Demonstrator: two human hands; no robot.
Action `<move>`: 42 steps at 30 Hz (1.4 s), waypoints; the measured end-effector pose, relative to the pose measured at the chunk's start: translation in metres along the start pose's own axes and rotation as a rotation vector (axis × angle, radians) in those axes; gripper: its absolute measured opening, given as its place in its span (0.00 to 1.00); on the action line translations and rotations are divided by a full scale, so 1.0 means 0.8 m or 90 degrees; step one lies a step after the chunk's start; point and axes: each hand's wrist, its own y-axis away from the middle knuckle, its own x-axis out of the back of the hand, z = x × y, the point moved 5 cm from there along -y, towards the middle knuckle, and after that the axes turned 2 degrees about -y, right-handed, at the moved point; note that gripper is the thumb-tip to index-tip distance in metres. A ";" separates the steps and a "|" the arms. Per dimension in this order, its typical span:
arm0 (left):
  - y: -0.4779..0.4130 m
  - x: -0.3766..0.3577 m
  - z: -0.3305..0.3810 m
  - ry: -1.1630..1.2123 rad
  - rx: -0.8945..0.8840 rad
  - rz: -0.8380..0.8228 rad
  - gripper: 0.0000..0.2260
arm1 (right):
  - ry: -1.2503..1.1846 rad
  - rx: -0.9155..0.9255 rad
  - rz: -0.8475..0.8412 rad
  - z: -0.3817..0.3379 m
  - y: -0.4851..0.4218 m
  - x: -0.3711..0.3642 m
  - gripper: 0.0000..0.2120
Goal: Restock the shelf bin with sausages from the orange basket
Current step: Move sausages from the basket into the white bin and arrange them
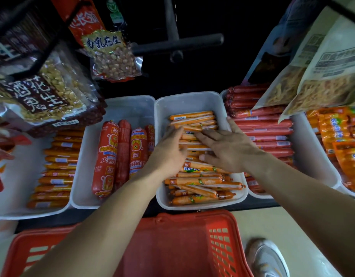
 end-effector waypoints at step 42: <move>-0.059 -0.046 -0.007 -0.462 -0.069 -0.036 0.26 | -0.023 -0.021 0.048 0.009 0.032 -0.002 0.31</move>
